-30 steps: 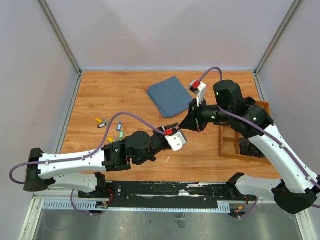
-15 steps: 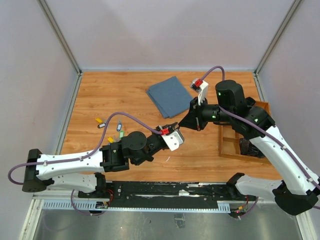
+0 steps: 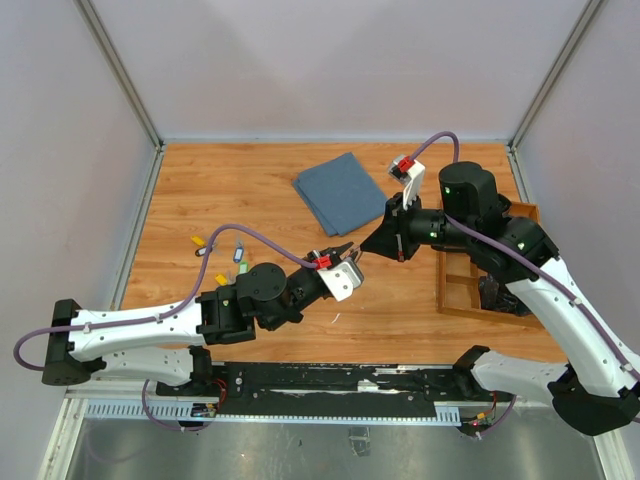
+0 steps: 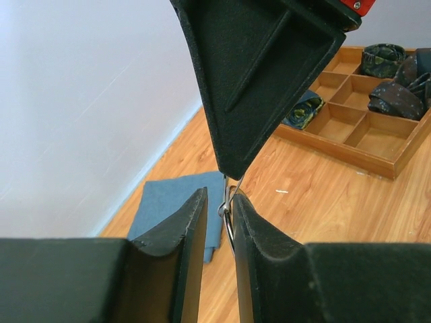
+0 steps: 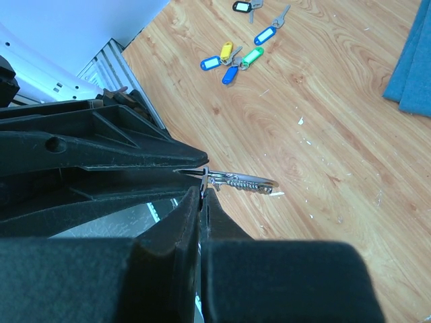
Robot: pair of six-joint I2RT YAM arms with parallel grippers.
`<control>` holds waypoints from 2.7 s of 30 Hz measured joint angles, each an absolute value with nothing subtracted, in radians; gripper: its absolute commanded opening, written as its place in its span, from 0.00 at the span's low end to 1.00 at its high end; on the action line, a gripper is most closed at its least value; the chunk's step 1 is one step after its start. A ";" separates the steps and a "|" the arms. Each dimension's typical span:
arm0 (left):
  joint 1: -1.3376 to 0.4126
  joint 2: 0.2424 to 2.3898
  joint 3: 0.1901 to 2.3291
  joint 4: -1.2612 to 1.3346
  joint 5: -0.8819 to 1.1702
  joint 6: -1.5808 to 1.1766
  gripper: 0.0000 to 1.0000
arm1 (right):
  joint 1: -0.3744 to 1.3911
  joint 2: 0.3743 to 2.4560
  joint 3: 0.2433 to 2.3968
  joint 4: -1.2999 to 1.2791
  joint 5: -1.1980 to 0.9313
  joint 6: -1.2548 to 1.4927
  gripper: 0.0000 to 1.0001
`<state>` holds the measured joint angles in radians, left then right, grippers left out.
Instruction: Put the keys on the keyring
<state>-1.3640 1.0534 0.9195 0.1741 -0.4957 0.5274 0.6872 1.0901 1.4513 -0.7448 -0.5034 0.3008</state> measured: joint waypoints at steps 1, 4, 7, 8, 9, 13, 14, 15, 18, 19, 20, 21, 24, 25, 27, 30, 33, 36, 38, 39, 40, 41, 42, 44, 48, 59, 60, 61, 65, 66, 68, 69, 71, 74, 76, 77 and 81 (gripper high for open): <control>-1.364 1.053 0.920 0.175 -0.496 0.527 0.27 | 0.687 1.090 1.451 -0.744 -0.503 0.304 0.01; -1.364 1.053 0.920 0.178 -0.495 0.529 0.27 | 0.687 1.090 1.451 -0.738 -0.505 0.312 0.01; -1.364 1.050 0.920 0.179 -0.492 0.530 0.27 | 0.687 1.090 1.450 -0.736 -0.506 0.316 0.01; -1.364 1.050 0.920 0.178 -0.491 0.531 0.27 | 0.687 1.090 1.450 -0.735 -0.507 0.318 0.01; -1.364 1.050 0.920 0.179 -0.490 0.531 0.27 | 0.687 1.090 1.449 -0.732 -0.507 0.319 0.01; -1.364 1.050 0.920 0.180 -0.483 0.531 0.27 | 0.687 1.090 1.448 -0.729 -0.509 0.323 0.00; -1.364 1.050 0.919 0.180 -0.480 0.531 0.27 | 0.687 1.090 1.448 -0.729 -0.510 0.325 0.00; -1.364 1.050 0.919 0.180 -0.477 0.531 0.27 | 0.687 1.090 1.447 -0.727 -0.513 0.326 0.01; -1.364 1.050 0.919 0.181 -0.474 0.531 0.27 | 0.687 1.090 1.445 -0.718 -0.516 0.334 0.00; -1.364 1.050 0.919 0.181 -0.474 0.531 0.27 | 0.687 1.090 1.443 -0.714 -0.516 0.336 0.01; -1.364 1.050 0.919 0.181 -0.473 0.531 0.27 | 0.687 1.090 1.442 -0.712 -0.517 0.337 0.01; -1.364 1.050 0.919 0.181 -0.473 0.530 0.26 | 0.687 1.090 1.442 -0.710 -0.517 0.339 0.01; -1.364 1.050 0.918 0.181 -0.472 0.530 0.20 | 0.687 1.090 1.441 -0.705 -0.519 0.341 0.01; -1.364 1.050 0.918 0.181 -0.472 0.530 0.17 | 0.687 1.090 1.440 -0.704 -0.522 0.342 0.01; -1.364 1.050 0.918 0.181 -0.472 0.530 0.12 | 0.687 1.089 1.438 -0.703 -0.524 0.342 0.01; -1.364 1.050 0.918 0.178 -0.472 0.531 0.05 | 0.687 1.086 1.434 -0.698 -0.523 0.342 0.00; -1.364 1.050 0.918 0.178 -0.470 0.531 0.00 | 0.687 1.083 1.431 -0.692 -0.523 0.342 0.01; -1.364 1.049 0.918 0.178 -0.469 0.531 0.00 | 0.687 1.083 1.431 -0.687 -0.522 0.342 0.01; -1.364 1.049 0.918 0.177 -0.470 0.531 0.01 | 0.687 1.082 1.430 -0.687 -0.519 0.342 0.06; -1.364 1.049 0.918 0.177 -0.470 0.531 0.01 | 0.687 1.082 1.430 -0.688 -0.517 0.342 0.11; -1.364 1.049 0.918 0.176 -0.470 0.531 0.00 | 0.687 1.082 1.430 -0.688 -0.512 0.340 0.14; -1.364 1.049 0.918 0.176 -0.470 0.531 0.01 | 0.687 1.081 1.430 -0.690 -0.506 0.340 0.16; -1.364 1.049 0.918 0.173 -0.474 0.531 0.01 | 0.687 1.080 1.430 -0.692 -0.499 0.338 0.18; -1.364 1.049 0.918 0.169 -0.478 0.532 0.01 | 0.687 1.072 1.430 -0.702 -0.476 0.332 0.21; -1.364 1.049 0.918 0.159 -0.482 0.533 0.01 | 0.687 1.052 1.431 -0.718 -0.429 0.318 0.27; -1.364 1.049 0.918 0.133 -0.486 0.543 0.01 | 0.687 1.044 1.433 -0.731 -0.426 0.281 0.33; -1.364 1.049 0.918 0.132 -0.485 0.543 0.01 | 0.687 1.048 1.433 -0.730 -0.438 0.279 0.33; -1.364 1.049 0.918 0.132 -0.485 0.544 0.00 | 0.687 1.055 1.433 -0.730 -0.453 0.279 0.33; -1.364 1.049 0.918 0.132 -0.485 0.546 0.00 | 0.687 1.080 1.433 -0.730 -0.506 0.279 0.33; -1.364 1.049 0.918 0.132 -0.485 0.546 0.01 | 0.687 1.084 1.433 -0.730 -0.516 0.279 0.32; -1.364 1.049 0.918 0.132 -0.485 0.546 0.01 | 0.687 1.089 1.433 -0.730 -0.533 0.279 0.30; -1.364 1.049 0.918 0.132 -0.484 0.546 0.00 | 0.687 1.091 1.433 -0.730 -0.538 0.279 0.29; -1.364 1.049 0.918 0.132 -0.480 0.546 0.01 | 0.687 1.092 1.433 -0.729 -0.549 0.279 0.26; -1.364 1.049 0.918 0.131 -0.475 0.545 0.01 | 0.687 1.093 1.433 -0.728 -0.556 0.279 0.22; -1.364 1.049 0.918 0.131 -0.474 0.545 0.00 | 0.687 1.094 1.433 -0.728 -0.557 0.279 0.19; -1.364 1.049 0.918 0.131 -0.474 0.545 0.00 | 0.687 1.095 1.433 -0.728 -0.556 0.279 0.17; -1.364 1.049 0.918 0.131 -0.472 0.545 0.01 | 0.687 1.101 1.433 -0.727 -0.553 0.279 0.11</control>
<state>-1.3640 1.0492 0.9176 0.1310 -0.4725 0.5453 0.6868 1.1007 1.4326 -0.7265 -0.5526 0.2794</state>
